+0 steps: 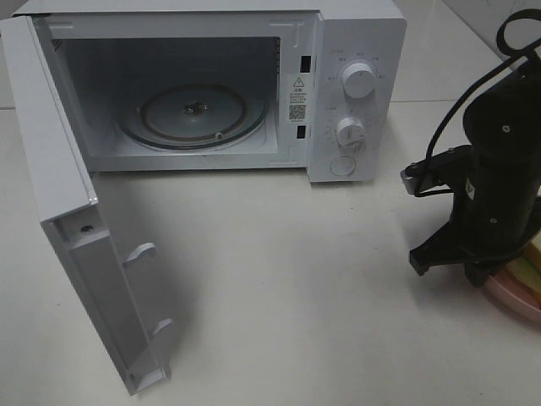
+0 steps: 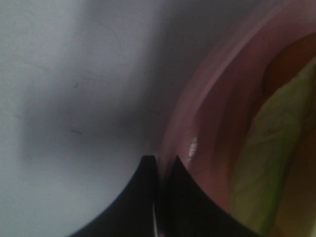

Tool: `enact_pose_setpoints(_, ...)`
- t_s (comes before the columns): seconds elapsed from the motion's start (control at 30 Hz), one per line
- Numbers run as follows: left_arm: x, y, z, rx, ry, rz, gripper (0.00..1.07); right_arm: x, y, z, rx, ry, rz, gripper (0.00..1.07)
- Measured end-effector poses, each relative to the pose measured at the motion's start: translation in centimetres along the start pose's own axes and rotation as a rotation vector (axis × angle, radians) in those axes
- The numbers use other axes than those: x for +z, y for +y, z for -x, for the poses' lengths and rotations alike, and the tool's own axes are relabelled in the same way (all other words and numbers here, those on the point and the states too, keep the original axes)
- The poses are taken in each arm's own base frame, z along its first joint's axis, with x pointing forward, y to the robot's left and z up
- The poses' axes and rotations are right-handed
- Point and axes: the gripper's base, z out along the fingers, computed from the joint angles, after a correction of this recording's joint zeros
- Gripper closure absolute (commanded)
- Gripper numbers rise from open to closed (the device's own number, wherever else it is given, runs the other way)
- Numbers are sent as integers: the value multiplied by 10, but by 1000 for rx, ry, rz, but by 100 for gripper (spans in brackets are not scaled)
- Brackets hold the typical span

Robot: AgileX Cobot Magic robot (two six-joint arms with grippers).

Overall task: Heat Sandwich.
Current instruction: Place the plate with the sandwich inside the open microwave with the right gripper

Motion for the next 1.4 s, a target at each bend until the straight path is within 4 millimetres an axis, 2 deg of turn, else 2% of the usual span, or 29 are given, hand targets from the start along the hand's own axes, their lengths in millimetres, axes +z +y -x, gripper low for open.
enact_pose_setpoints(0.2, 0, 0, 0, 0, 0, 0, 7, -11, -3, -3, 0, -15, -35, 107)
enact_pose_setpoints(0.47, 0, 0, 0, 0, 0, 0, 7, -29, 3, -9, -29, -31, -69, 107)
enact_pose_setpoints(0.93, 0, 0, 0, 0, 0, 0, 7, -52, 27, -28, -132, -61, -90, 107)
enact_pose_setpoints(1.4, 0, 0, 0, 0, 0, 0, 7, -77, 65, -48, -299, -111, -107, 107)
